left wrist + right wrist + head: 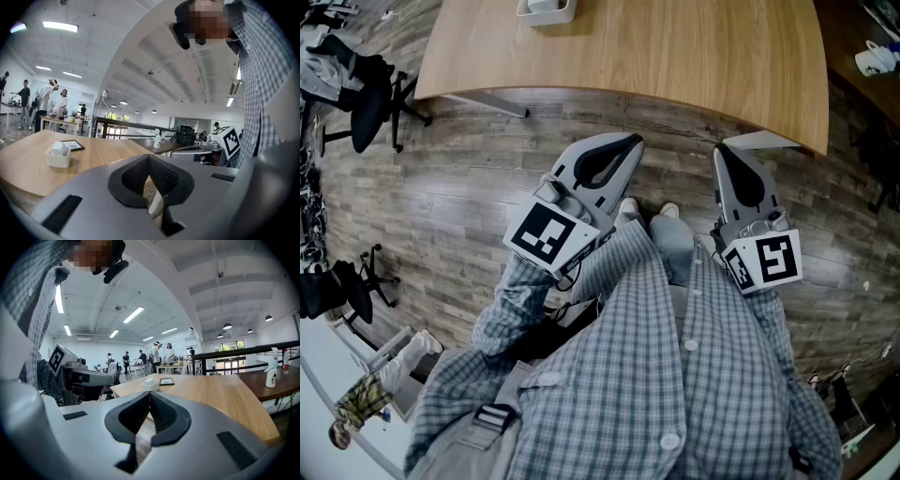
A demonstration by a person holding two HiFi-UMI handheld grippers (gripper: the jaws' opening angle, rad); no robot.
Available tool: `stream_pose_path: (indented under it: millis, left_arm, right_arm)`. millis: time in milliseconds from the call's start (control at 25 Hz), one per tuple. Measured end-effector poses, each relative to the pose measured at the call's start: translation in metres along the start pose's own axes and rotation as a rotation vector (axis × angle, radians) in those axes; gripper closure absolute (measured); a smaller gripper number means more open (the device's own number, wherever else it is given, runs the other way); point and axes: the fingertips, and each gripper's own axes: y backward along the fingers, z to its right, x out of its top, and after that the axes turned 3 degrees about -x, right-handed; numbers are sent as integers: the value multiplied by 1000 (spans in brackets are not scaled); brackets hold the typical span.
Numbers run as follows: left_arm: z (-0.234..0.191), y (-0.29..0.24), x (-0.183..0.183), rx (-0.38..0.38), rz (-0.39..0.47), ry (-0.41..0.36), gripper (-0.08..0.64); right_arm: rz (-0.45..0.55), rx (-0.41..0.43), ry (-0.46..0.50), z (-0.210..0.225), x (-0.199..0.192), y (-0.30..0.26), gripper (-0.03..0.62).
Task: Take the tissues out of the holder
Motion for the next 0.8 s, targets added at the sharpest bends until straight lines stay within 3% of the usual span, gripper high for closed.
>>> stream_pose_path:
  millis: [800]
  left_arm:
    - [-13, 16, -1, -2, 35, -13, 555]
  right_arm:
    - [14, -30, -13, -14, 4, -7, 580]
